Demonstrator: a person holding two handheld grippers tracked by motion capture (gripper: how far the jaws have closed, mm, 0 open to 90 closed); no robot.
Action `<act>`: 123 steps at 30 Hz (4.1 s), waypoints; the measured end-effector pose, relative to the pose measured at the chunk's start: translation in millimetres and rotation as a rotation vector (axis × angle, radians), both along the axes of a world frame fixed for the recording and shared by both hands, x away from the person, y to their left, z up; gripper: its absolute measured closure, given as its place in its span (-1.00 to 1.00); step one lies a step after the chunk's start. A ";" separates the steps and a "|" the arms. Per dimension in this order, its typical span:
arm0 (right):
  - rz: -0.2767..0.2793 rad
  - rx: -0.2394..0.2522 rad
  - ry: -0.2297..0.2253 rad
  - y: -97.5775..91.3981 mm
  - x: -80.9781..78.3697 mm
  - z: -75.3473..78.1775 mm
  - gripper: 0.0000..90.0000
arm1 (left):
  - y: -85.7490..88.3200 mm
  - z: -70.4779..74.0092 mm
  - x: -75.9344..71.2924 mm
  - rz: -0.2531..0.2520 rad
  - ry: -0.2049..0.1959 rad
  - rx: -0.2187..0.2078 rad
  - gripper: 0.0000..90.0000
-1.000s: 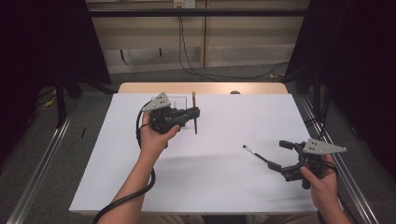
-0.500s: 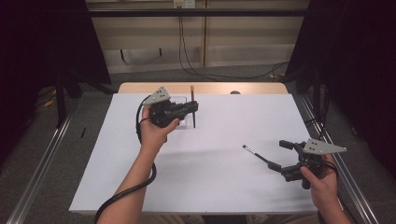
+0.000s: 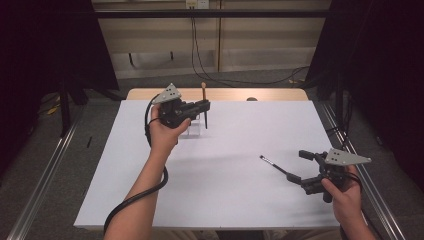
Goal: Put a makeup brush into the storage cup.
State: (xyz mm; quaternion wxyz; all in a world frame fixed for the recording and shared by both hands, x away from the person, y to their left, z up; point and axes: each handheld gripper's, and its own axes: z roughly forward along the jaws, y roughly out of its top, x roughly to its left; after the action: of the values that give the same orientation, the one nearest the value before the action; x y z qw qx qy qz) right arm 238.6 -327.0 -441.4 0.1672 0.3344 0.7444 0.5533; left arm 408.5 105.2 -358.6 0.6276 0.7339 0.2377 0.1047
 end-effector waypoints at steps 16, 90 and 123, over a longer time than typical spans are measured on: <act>0.009 -0.001 0.001 1.7 0.5 -0.9 -0.94 | 6.4 1.5 17.1 0.058 0.002 -0.007 0.85; 0.025 0.000 0.004 1.2 1.2 -2.2 -0.91 | 9.1 -23.5 54.3 0.259 -0.001 0.059 0.85; 0.037 0.003 0.005 2.9 1.1 -2.0 -0.91 | 5.3 -40.9 52.4 0.271 0.013 0.078 0.85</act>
State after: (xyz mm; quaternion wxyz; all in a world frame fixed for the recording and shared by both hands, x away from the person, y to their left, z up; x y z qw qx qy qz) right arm 239.7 -324.1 -443.4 0.1543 0.3221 0.7501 0.5566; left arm 460.9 110.5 -399.5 0.5772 0.7195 0.3345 0.1930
